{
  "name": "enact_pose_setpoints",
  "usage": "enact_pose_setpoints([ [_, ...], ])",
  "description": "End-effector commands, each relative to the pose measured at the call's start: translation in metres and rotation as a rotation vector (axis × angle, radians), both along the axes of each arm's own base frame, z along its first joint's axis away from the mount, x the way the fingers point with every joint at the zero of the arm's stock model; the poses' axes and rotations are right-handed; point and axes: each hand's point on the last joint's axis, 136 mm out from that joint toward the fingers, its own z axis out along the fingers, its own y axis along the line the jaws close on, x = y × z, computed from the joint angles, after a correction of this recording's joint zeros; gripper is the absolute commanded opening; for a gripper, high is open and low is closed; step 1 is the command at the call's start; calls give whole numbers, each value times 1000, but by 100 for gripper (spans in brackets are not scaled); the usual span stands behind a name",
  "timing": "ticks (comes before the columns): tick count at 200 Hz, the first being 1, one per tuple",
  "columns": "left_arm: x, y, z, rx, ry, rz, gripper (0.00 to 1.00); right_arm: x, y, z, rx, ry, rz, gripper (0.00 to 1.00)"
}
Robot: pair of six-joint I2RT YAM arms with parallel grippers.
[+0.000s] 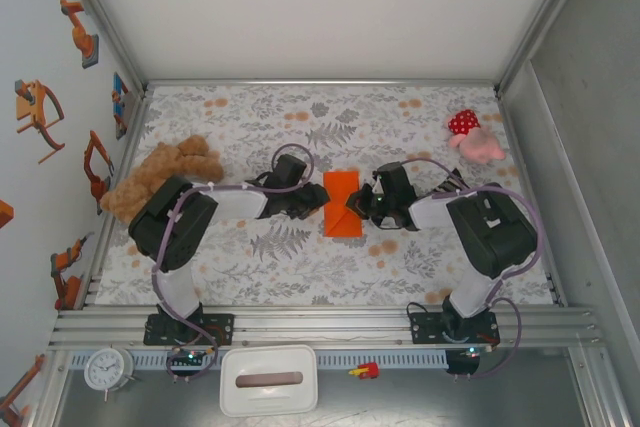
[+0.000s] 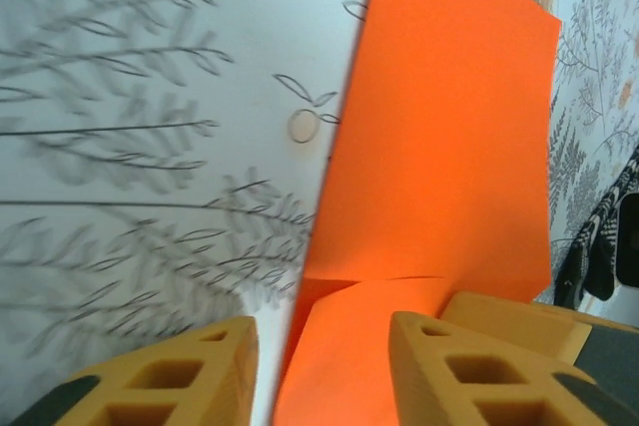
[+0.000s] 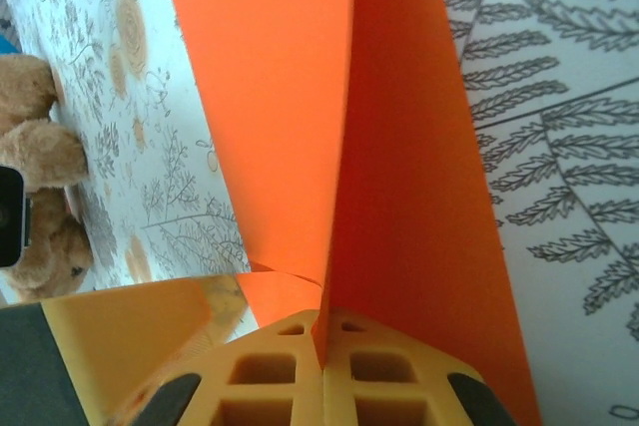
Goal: Fold a paper plane with a square sheet of paper (pick it up from the middle)
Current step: Pick up the paper from the center of the table, then turn over the paper at the center of the table.
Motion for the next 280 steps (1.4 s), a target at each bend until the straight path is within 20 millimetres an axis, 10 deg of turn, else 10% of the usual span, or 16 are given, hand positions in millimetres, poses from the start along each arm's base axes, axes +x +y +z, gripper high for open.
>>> enact_pose_setpoints([
  [1, 5, 21, 24, -5, -56, 62, 48, 6, 3, 28, 31, -99, -1, 0],
  [48, 3, 48, 77, -135, -216, 105, 77, 15, 11, 104, 113, -287, 40, 0],
  [98, -6, 30, 140, -368, -379, 7, 100, 13, 22, 185, 228, -440, 102, 0],
  [181, -21, -10, 189, -565, -446, -170, 96, 11, 28, 233, 419, -484, 132, 0],
  [280, -23, -13, 206, -647, -536, -189, 55, 11, 22, 224, 417, -456, 129, 0],
])
